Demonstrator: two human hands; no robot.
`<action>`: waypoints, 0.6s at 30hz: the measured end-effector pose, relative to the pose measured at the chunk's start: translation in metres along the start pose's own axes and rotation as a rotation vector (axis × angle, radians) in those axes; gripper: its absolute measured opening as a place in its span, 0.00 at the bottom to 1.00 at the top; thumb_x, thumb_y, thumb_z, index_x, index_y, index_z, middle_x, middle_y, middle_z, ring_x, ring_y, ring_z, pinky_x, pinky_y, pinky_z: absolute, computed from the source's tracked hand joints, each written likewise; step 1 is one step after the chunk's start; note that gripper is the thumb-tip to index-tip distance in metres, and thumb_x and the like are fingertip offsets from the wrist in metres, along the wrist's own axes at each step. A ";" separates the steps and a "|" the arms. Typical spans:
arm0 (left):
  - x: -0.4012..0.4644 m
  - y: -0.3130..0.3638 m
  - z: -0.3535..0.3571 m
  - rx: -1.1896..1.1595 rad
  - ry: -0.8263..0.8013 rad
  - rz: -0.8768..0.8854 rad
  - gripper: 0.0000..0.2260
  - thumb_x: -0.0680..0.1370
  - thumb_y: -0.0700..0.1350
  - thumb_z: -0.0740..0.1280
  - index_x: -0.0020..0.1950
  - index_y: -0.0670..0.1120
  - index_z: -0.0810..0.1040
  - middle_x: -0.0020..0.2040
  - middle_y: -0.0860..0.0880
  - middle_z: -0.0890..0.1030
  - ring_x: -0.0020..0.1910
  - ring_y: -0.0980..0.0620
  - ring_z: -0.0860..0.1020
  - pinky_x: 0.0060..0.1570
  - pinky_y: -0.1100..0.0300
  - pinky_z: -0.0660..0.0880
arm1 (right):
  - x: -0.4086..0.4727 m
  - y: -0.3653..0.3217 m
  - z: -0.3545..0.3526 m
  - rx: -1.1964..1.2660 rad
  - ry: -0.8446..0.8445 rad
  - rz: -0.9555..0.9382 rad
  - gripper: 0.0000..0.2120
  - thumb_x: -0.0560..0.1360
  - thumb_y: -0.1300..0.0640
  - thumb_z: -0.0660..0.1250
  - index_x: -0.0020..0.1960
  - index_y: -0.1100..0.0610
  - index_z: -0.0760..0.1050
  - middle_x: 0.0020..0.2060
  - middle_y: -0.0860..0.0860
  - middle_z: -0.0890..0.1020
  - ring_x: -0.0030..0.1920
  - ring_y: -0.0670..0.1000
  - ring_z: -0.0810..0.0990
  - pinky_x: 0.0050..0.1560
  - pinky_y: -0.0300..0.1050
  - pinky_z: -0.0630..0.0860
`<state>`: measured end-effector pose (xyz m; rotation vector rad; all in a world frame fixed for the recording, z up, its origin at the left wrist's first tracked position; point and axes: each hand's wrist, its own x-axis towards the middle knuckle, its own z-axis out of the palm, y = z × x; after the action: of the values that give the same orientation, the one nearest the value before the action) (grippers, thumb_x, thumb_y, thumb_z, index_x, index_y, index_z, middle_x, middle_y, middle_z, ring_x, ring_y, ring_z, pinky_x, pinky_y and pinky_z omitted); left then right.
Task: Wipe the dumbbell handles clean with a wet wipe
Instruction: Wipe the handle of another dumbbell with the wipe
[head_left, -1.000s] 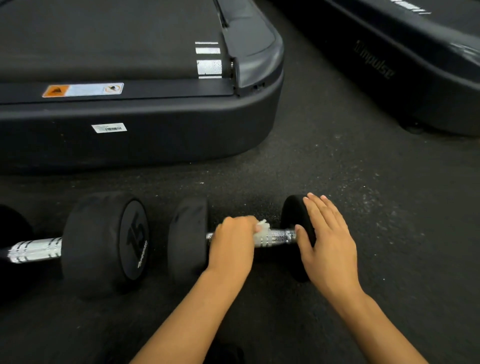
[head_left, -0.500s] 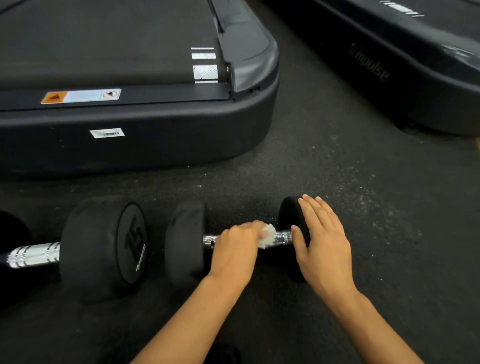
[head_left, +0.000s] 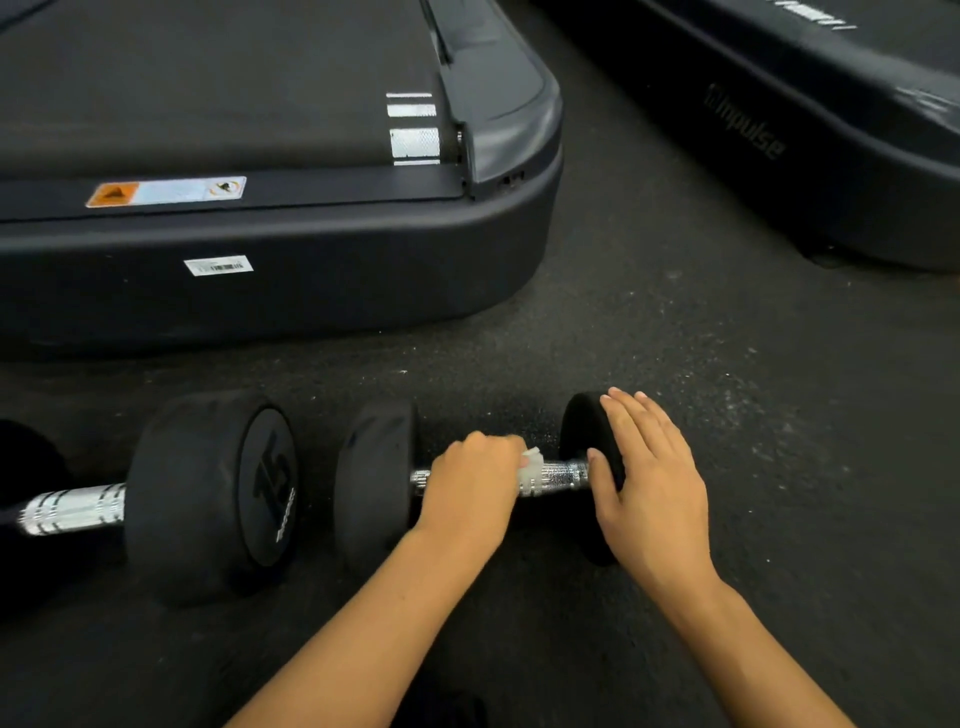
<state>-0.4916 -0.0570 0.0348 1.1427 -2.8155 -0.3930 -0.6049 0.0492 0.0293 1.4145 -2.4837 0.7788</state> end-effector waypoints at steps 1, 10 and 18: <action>-0.005 0.002 0.001 0.005 0.015 0.033 0.10 0.78 0.42 0.60 0.57 0.50 0.75 0.52 0.48 0.79 0.51 0.45 0.78 0.47 0.54 0.72 | -0.001 0.000 0.000 -0.006 0.009 -0.005 0.22 0.73 0.60 0.66 0.66 0.62 0.71 0.64 0.55 0.74 0.68 0.54 0.67 0.68 0.42 0.57; -0.014 -0.001 0.009 -0.127 0.141 0.160 0.15 0.68 0.37 0.71 0.53 0.48 0.81 0.47 0.49 0.83 0.46 0.48 0.82 0.44 0.57 0.77 | 0.002 -0.003 -0.001 -0.048 -0.011 0.007 0.24 0.71 0.62 0.70 0.66 0.62 0.71 0.64 0.55 0.75 0.68 0.55 0.68 0.67 0.47 0.59; -0.035 -0.010 0.033 -0.159 0.336 0.334 0.18 0.68 0.36 0.57 0.52 0.38 0.82 0.52 0.43 0.82 0.52 0.48 0.81 0.51 0.51 0.78 | -0.003 -0.002 0.000 -0.027 0.029 -0.007 0.22 0.73 0.57 0.63 0.66 0.61 0.71 0.64 0.54 0.74 0.68 0.52 0.66 0.68 0.43 0.59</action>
<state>-0.4651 -0.0321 0.0012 0.6229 -2.5572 -0.3511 -0.6019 0.0508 0.0285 1.3928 -2.4567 0.7557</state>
